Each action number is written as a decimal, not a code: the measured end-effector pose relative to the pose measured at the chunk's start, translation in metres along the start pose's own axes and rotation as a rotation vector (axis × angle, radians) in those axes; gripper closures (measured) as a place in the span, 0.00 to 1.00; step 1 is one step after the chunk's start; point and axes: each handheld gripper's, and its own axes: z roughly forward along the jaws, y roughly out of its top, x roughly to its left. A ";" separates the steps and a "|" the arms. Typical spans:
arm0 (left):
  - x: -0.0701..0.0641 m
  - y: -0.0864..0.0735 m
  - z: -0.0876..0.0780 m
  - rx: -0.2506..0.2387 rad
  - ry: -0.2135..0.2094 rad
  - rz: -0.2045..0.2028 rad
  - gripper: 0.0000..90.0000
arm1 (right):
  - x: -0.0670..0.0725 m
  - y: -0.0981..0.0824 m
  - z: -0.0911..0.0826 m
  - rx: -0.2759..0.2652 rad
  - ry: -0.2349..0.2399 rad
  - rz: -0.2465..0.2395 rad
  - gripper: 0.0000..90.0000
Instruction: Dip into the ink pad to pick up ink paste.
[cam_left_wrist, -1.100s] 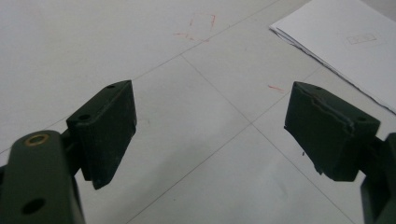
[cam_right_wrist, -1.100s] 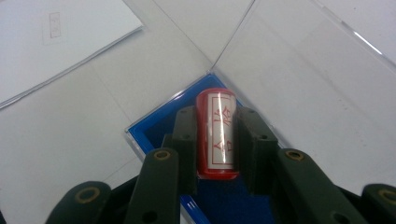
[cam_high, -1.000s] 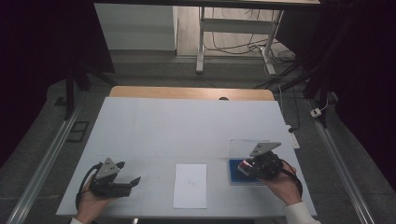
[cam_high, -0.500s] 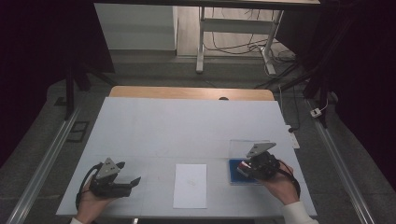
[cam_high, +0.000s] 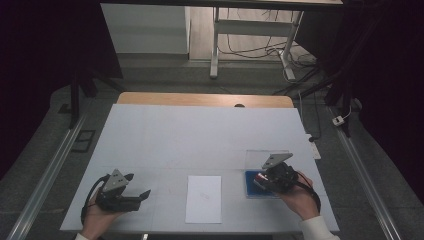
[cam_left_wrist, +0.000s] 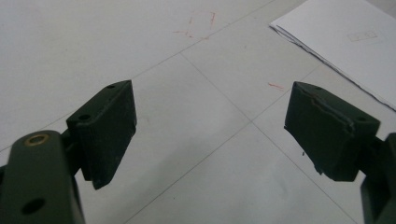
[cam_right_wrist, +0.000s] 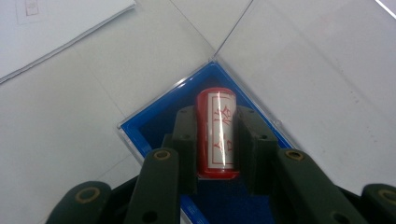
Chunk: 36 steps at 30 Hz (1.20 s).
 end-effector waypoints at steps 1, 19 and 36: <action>0.000 0.000 0.000 0.000 0.000 0.000 0.19 | 0.000 0.000 0.000 0.001 -0.001 0.000 0.78; -0.001 0.001 -0.002 -0.003 -0.001 0.003 0.19 | 0.002 0.000 0.005 0.025 -0.014 0.010 0.79; -0.001 0.001 -0.001 -0.002 -0.003 0.003 0.19 | 0.003 -0.001 0.001 -0.003 -0.021 -0.006 0.78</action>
